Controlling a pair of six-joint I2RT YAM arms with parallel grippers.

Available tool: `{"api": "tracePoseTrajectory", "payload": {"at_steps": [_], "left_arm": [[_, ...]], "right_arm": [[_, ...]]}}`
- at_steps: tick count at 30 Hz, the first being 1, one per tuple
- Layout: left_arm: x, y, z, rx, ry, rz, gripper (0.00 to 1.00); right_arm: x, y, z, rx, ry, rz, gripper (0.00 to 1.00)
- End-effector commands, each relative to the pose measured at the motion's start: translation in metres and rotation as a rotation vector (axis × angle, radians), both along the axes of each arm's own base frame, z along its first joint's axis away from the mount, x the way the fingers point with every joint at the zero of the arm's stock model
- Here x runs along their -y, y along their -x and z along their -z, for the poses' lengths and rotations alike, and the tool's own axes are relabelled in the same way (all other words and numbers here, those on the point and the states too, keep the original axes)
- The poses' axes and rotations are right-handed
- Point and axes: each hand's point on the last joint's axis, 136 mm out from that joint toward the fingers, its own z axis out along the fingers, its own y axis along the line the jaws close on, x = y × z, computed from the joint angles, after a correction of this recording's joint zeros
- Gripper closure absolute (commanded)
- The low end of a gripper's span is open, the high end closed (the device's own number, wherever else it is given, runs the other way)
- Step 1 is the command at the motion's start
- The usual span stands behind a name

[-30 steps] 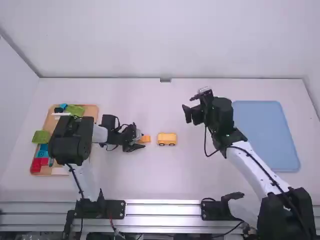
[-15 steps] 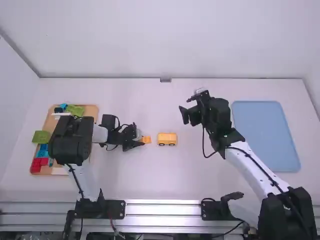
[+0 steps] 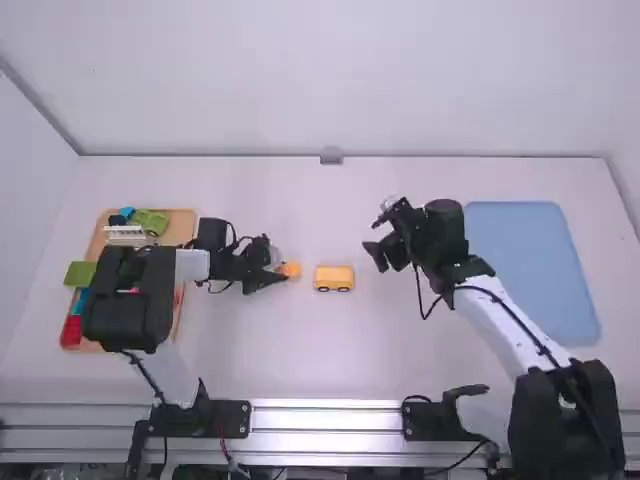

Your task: Assemble lego blocks to make yellow taxi

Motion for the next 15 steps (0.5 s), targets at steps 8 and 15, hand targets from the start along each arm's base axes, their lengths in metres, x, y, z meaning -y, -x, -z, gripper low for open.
{"api": "tracePoseTrajectory", "payload": {"at_steps": [8,15], "left_arm": [[0.017,0.002,-0.040,0.042,0.044,0.035,0.82],[0.029,0.005,-0.041,0.045,0.048,0.064,0.81]], "right_arm": [[-0.049,0.044,0.072,0.068,-0.142,-0.644,0.02],[-0.058,0.050,0.106,0.182,-0.176,-0.792,0.02]]}}
